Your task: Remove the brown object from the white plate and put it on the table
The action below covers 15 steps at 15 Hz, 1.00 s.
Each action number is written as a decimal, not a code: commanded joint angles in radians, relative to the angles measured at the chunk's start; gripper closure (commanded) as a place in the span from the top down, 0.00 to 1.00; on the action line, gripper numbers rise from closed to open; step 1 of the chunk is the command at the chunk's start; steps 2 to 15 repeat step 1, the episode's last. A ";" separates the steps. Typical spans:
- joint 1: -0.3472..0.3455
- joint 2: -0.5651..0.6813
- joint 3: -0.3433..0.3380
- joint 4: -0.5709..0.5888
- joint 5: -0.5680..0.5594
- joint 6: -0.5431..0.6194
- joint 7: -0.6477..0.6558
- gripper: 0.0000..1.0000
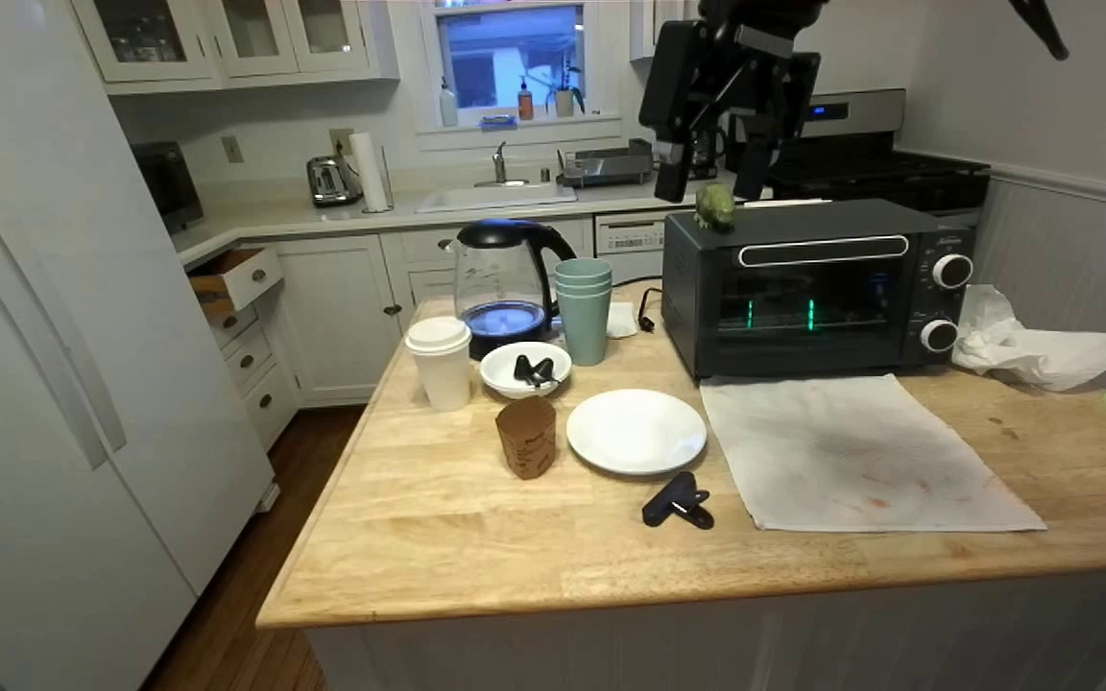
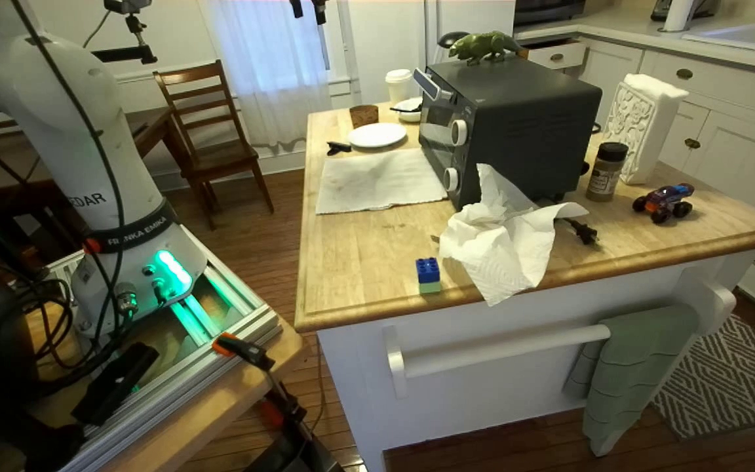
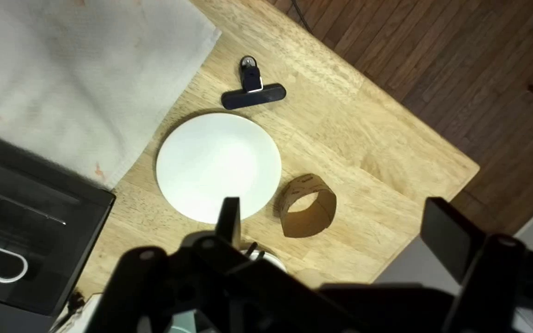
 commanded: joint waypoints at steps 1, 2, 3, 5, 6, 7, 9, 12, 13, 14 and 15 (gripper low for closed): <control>-0.021 -0.016 0.019 -0.015 0.011 0.008 -0.012 1.00; -0.021 -0.016 0.019 -0.015 0.011 0.008 -0.012 1.00; -0.021 -0.016 0.019 -0.015 0.011 0.008 -0.012 1.00; -0.021 -0.016 0.019 -0.015 0.011 0.008 -0.012 1.00; -0.021 -0.016 0.019 -0.015 0.011 0.008 -0.012 1.00; -0.021 -0.016 0.019 -0.015 0.011 0.008 -0.012 1.00; -0.021 -0.016 0.019 -0.015 0.011 0.008 -0.012 1.00; -0.021 -0.016 0.019 -0.015 0.011 0.008 -0.012 1.00; -0.021 -0.016 0.019 -0.015 0.011 0.008 -0.012 1.00; -0.021 -0.016 0.019 -0.015 0.011 0.008 -0.012 1.00; -0.021 -0.016 0.019 -0.015 0.011 0.008 -0.012 1.00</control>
